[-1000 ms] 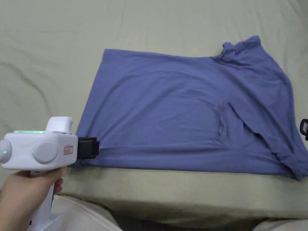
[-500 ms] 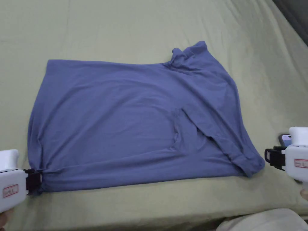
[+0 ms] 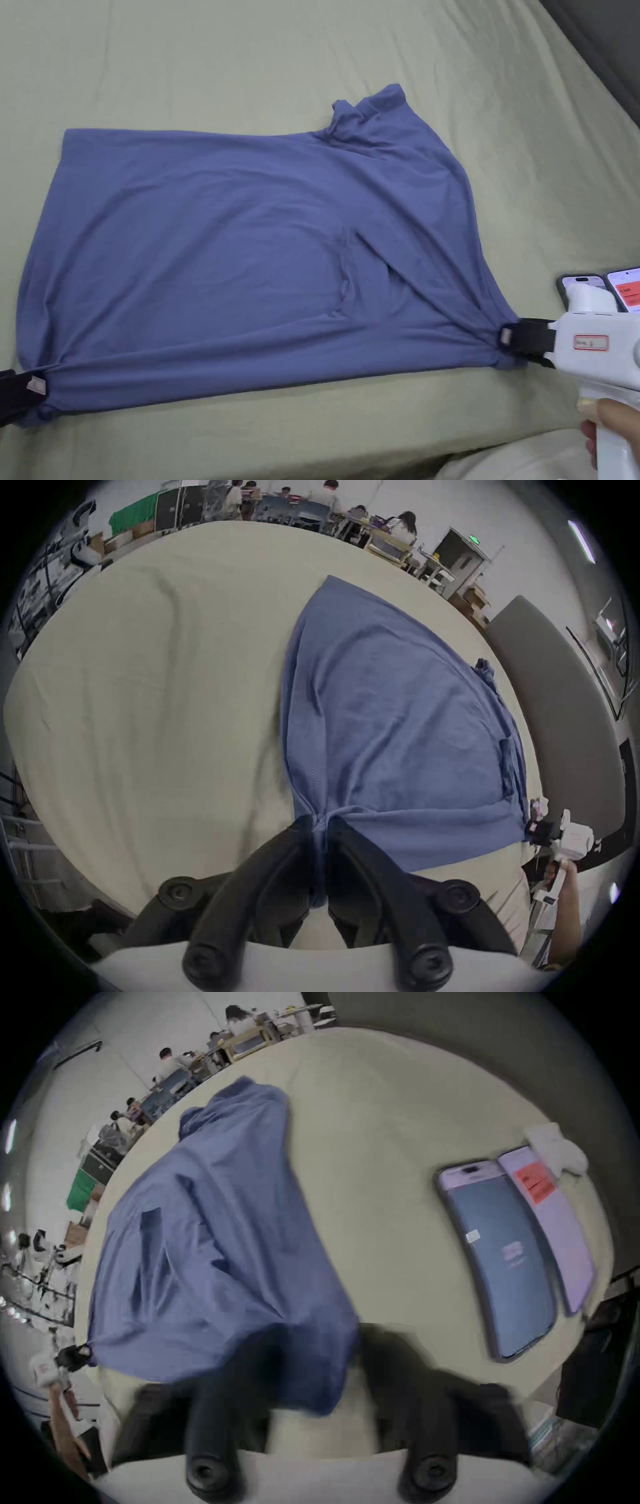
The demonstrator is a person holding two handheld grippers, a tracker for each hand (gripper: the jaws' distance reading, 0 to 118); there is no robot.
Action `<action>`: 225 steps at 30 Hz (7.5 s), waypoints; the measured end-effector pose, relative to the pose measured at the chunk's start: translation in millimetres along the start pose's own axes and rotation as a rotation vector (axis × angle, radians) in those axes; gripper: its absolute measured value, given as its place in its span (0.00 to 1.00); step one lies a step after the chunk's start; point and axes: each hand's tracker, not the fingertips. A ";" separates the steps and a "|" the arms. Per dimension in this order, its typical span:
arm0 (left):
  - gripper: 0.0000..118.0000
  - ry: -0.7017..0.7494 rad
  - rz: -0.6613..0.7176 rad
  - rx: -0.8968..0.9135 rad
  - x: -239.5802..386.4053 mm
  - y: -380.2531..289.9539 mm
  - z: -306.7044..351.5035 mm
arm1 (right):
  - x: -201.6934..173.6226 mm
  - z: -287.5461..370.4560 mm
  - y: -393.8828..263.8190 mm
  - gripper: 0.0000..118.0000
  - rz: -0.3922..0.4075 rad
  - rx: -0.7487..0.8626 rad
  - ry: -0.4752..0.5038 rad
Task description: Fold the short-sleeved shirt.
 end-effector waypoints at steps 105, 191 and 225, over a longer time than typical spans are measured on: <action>0.06 0.042 -0.171 0.085 51.1 132.4 -73.1 | -126.7 -59.8 108.0 0.13 0.323 0.075 -0.042; 0.00 0.170 -0.278 0.088 85.5 216.4 -119.1 | -116.5 -69.5 177.4 0.96 0.208 0.071 0.129; 0.00 -0.150 -0.481 0.051 12.3 119.3 26.7 | -62.0 71.5 89.0 0.02 0.441 -0.103 0.118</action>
